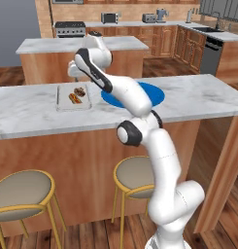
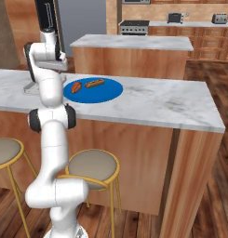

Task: Place one cooked food and one vegetable from the large plate to each tupperware container.

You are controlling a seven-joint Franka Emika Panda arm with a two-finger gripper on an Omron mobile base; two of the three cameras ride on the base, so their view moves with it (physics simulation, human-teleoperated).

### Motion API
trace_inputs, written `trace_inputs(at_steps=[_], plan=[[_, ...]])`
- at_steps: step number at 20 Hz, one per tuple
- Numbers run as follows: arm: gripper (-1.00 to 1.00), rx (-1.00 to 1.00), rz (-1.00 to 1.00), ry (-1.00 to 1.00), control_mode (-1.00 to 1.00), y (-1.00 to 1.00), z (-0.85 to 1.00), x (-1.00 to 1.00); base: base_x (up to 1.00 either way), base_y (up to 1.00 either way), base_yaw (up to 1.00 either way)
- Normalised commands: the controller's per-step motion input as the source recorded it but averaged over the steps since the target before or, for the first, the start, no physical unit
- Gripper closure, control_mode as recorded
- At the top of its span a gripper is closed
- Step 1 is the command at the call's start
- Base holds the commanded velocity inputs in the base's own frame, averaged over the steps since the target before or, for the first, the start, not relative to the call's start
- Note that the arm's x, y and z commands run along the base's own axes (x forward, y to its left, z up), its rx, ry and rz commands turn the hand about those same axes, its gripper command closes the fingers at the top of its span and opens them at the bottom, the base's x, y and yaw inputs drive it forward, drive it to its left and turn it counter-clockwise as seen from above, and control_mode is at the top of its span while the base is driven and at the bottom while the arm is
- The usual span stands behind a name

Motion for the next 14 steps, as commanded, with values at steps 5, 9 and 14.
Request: trace_inputs(at_steps=[5,9,14], plan=[[-1.00,0.00,0.00,0.05,-1.00,-0.90,-0.24,-0.59,0.00,0.00,0.00],[-1.00,0.00,0.00,0.00,-1.00,-0.79,-0.53,-1.00,0.00,0.00,0.00],[-1.00,0.00,0.00,-0.03,-1.00,-0.73,-0.97,-1.00,0.00,0.00,0.00]])
